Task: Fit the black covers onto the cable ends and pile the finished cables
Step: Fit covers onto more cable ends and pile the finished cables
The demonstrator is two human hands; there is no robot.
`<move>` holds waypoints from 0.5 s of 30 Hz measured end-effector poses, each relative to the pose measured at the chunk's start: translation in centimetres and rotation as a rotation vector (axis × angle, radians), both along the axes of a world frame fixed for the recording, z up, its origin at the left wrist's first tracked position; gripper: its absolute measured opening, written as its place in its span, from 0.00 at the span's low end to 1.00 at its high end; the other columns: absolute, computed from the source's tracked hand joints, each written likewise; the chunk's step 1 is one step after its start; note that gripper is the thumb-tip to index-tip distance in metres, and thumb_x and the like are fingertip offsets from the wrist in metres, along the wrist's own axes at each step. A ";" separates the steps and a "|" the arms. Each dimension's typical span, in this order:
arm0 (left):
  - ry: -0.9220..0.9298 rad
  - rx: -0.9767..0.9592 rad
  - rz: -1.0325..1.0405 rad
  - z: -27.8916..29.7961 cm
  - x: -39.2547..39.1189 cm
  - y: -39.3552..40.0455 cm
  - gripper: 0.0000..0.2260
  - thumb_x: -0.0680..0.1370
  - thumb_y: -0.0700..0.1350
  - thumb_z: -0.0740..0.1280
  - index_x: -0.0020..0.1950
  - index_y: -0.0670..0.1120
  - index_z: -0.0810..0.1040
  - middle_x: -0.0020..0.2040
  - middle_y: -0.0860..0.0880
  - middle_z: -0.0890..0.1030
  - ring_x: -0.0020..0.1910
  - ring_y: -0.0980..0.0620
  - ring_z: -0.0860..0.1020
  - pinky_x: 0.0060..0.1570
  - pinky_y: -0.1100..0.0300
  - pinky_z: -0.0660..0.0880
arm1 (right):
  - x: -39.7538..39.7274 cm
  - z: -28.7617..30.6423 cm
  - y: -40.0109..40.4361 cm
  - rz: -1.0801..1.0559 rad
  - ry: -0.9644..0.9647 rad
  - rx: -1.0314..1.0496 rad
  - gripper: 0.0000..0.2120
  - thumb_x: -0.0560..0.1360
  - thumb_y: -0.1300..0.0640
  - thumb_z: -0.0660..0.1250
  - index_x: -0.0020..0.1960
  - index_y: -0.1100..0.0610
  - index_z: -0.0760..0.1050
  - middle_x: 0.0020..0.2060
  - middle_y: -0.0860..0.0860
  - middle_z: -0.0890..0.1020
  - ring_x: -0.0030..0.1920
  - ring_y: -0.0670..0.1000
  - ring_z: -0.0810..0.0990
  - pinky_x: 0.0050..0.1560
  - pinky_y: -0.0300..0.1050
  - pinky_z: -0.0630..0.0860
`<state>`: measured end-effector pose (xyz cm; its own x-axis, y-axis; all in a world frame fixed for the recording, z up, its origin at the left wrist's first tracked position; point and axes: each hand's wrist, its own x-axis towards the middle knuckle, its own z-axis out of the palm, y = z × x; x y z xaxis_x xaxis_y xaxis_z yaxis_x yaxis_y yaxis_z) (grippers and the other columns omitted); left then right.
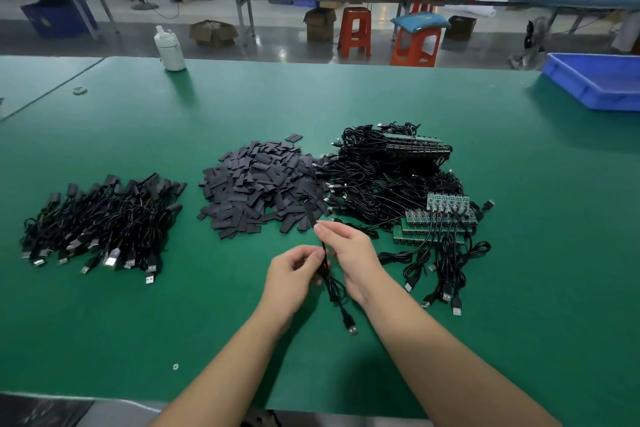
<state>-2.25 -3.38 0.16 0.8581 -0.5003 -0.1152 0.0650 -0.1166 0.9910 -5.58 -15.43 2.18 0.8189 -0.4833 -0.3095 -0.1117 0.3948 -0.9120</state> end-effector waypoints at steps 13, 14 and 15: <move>-0.534 1.065 0.367 5.0 17.6 11.9 0.08 0.79 0.46 0.63 0.43 0.45 0.79 0.39 0.44 0.81 0.35 0.45 0.78 0.37 0.57 0.75 | -1.9 3.1 -9.5 -0.015 0.415 -1.317 0.10 0.80 0.55 0.65 0.57 0.51 0.83 0.54 0.50 0.83 0.57 0.52 0.75 0.60 0.50 0.73; -0.544 1.164 0.395 5.0 19.2 13.0 0.09 0.78 0.46 0.63 0.44 0.43 0.79 0.42 0.41 0.81 0.37 0.43 0.77 0.40 0.55 0.74 | -2.4 3.2 -11.1 -0.051 0.478 -1.446 0.11 0.80 0.56 0.64 0.59 0.52 0.82 0.57 0.51 0.82 0.61 0.54 0.74 0.63 0.52 0.71; -0.535 1.235 0.410 4.9 20.4 14.0 0.09 0.79 0.46 0.63 0.45 0.41 0.79 0.44 0.39 0.81 0.39 0.42 0.76 0.41 0.54 0.73 | -2.8 3.3 -12.7 -0.070 0.542 -1.546 0.14 0.80 0.57 0.63 0.63 0.52 0.80 0.60 0.52 0.81 0.64 0.56 0.72 0.66 0.54 0.69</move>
<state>18.16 10.59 5.08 0.9955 -0.0250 0.0914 -0.0412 -0.9828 0.1800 -8.40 -28.17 5.49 0.7464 -0.6176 0.2478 -0.5534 -0.7829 -0.2844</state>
